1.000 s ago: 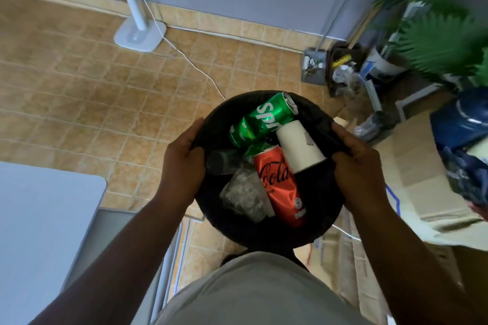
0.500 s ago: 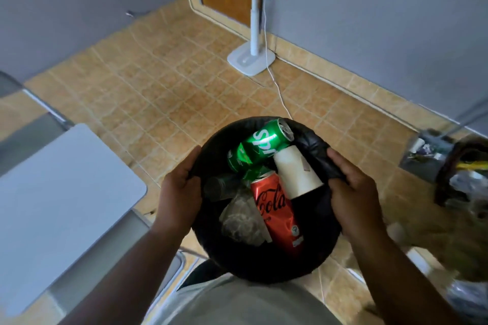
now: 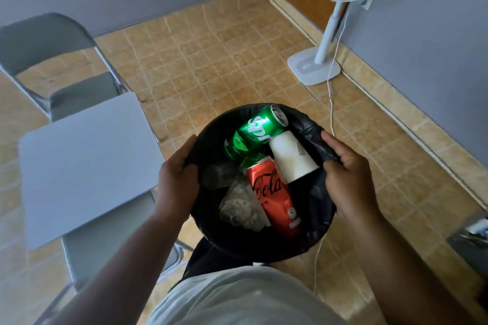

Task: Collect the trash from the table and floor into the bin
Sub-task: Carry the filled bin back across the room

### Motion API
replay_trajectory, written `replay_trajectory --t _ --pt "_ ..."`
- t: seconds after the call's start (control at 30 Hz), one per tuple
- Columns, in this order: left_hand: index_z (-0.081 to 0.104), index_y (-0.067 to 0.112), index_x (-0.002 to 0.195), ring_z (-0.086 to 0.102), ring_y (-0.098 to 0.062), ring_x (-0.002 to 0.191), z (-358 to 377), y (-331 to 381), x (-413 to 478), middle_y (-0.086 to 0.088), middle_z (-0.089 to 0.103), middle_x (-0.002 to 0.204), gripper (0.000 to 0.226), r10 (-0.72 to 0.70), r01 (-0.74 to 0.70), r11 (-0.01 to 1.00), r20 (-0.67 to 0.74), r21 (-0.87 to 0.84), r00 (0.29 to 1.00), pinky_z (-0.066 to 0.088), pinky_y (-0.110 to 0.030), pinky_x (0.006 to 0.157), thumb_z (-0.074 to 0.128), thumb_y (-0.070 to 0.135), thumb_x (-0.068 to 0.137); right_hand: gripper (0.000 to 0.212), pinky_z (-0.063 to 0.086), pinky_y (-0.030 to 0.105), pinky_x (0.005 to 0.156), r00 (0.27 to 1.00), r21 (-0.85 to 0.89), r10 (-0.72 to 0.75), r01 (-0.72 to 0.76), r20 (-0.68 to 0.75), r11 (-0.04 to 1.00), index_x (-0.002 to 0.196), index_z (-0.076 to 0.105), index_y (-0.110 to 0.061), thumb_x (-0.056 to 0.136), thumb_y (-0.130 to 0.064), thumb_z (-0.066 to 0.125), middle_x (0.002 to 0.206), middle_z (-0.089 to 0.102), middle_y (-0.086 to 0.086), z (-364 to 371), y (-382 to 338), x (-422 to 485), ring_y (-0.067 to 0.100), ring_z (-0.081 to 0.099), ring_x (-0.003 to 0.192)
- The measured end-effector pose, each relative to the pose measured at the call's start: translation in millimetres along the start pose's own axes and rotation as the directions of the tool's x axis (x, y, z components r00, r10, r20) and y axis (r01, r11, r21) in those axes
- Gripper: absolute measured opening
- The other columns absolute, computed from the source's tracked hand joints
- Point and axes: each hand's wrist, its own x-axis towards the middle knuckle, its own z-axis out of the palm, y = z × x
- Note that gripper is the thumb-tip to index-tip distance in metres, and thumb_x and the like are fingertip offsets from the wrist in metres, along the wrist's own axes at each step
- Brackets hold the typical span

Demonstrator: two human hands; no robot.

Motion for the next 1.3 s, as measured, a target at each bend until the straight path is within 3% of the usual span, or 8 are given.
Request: replay_trajectory --t 0.1,0.3,0.43,0.63,0.87,0.97,1.17,1.3 --pt "0.059 0.034 0.135 0.062 -0.022 0.12 -3.5 0.5 35.0 0.002 0.067 0.128 0.073 -0.009 0.008 0.998 -0.003 -0.056 1.0 0.052 -0.051 0.1 0.039 0.007 0.069 0.061 0.036 0.022 0.043 0.999 -0.028 -0.023 0.024 0.032 0.999 0.133 0.055 -0.043 0.091 0.0 0.043 0.131 0.063 -0.006 21.3 -16.3 35.4 0.007 0.047 0.043" --pt "0.059 0.029 0.136 0.06 -0.018 0.121 -15.8 13.0 118.7 0.003 0.066 0.13 0.069 -0.044 0.041 0.993 -0.03 -0.112 0.999 0.051 -0.045 0.102 0.039 -0.008 0.081 0.063 0.041 0.022 0.044 0.994 -0.11 -0.05 0.06 0.093 0.992 0.135 0.053 -0.044 0.092 0.001 0.044 0.126 0.066 0.001 70.6 -53.0 106.4 0.007 0.055 0.047" --pt "0.057 0.026 0.139 0.058 -0.014 0.124 -28.2 18.1 172.2 0.006 0.063 0.133 0.068 -0.062 0.048 0.988 -0.093 -0.144 0.994 0.048 -0.037 0.106 0.04 -0.011 0.085 0.065 0.059 0.038 0.073 0.986 -0.138 -0.104 0.122 0.13 0.983 0.135 0.051 -0.046 0.091 0.001 0.046 0.138 0.057 -0.012 109.0 -75.8 146.9 0.011 0.07 0.088" --pt "0.059 0.032 0.136 0.061 -0.013 0.121 -52.5 13.9 227.1 0.008 0.066 0.13 0.067 -0.068 0.048 0.988 -0.132 -0.149 0.989 0.052 -0.035 0.101 0.042 -0.007 0.085 0.069 0.039 0.024 0.042 0.975 -0.182 -0.093 0.131 0.204 0.975 0.135 0.048 -0.051 0.09 0.001 0.045 0.134 0.062 -0.005 161.2 -102.0 197.4 0.006 0.049 0.042" --pt "0.06 0.029 0.133 0.063 -0.017 0.117 -57.4 1.9 252.6 0.003 0.069 0.125 0.068 -0.118 0.076 0.982 -0.25 -0.172 0.961 0.053 -0.046 0.099 0.039 0.002 0.075 0.069 0.035 0.016 0.04 0.945 -0.162 -0.09 0.147 0.313 0.976 0.137 0.053 -0.04 0.088 0.008 0.044 0.124 0.068 -0.004 205.9 -119.0 250.2 0.003 0.041 0.04" --pt "0.063 0.035 0.127 0.062 -0.006 0.114 -45.9 7.7 256.1 0.011 0.069 0.121 0.068 -0.171 0.101 0.973 -0.35 -0.21 0.921 0.05 -0.033 0.101 0.04 -0.008 0.079 0.07 0.037 0.021 0.045 0.914 -0.154 -0.095 0.167 0.393 0.974 0.135 0.052 -0.045 0.089 0.006 0.045 0.121 0.07 -0.003 217.2 -119.2 276.9 0.013 0.046 0.047" --pt "0.061 0.051 0.118 0.06 0.014 0.106 -14.1 26.7 257.3 0.04 0.066 0.104 0.081 -0.26 0.143 0.955 -0.501 -0.26 0.825 0.049 -0.015 0.092 0.04 -0.017 0.079 0.068 0.03 0.017 0.037 0.835 -0.135 -0.1 0.204 0.541 0.97 0.137 0.051 -0.043 0.091 0.006 0.045 0.118 0.071 0.007 227.3 -128.1 331.0 0.004 0.036 0.037" --pt "0.059 0.031 0.135 0.058 -0.011 0.126 12.1 17.8 262.7 0.014 0.065 0.129 0.072 -0.308 0.163 0.942 -0.567 -0.293 0.764 0.047 -0.045 0.107 0.041 -0.006 0.076 0.065 0.027 0.017 0.035 0.76 -0.145 -0.123 0.275 0.638 0.95 0.14 0.05 -0.037 0.092 0.006 0.045 0.116 0.068 0.0 234.2 -135.7 368.0 0.004 0.034 0.035"
